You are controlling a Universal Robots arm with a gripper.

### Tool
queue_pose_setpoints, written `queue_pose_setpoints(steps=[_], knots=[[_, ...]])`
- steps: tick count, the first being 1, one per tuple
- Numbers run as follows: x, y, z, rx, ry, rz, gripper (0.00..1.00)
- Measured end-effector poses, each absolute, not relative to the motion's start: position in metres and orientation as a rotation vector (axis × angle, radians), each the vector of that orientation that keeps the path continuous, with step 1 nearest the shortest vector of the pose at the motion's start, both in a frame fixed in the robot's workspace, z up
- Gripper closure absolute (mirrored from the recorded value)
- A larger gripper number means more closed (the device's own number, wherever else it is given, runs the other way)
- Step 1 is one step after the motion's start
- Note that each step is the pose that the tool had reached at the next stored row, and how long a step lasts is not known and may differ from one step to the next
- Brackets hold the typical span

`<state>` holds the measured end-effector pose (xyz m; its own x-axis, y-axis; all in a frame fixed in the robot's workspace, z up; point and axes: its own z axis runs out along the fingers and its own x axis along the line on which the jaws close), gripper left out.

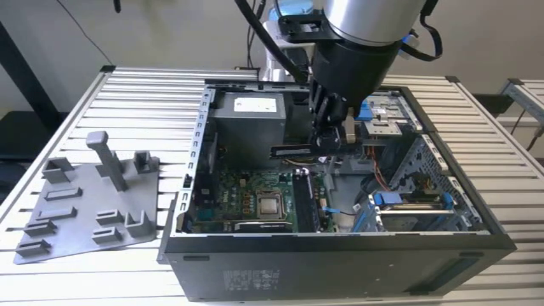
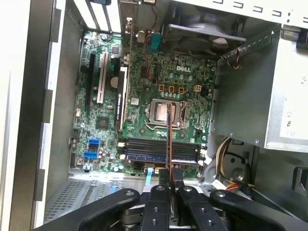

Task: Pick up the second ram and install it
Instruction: 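Pick up the second ram and move it above second insertion slot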

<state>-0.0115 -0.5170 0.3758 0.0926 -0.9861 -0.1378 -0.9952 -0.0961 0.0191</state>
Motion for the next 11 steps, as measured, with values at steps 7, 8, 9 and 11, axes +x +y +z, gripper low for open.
queue_pose_setpoints(steps=[7,8,9,11], knots=[[-0.012,-0.512,0.376,-2.236,2.084,0.175,0.86],[-0.011,-0.511,0.376,-2.234,2.085,0.175,0.86],[-0.011,-0.509,0.375,-2.233,2.087,0.175,0.86],[-0.011,-0.506,0.375,-2.230,2.090,0.174,0.86]])
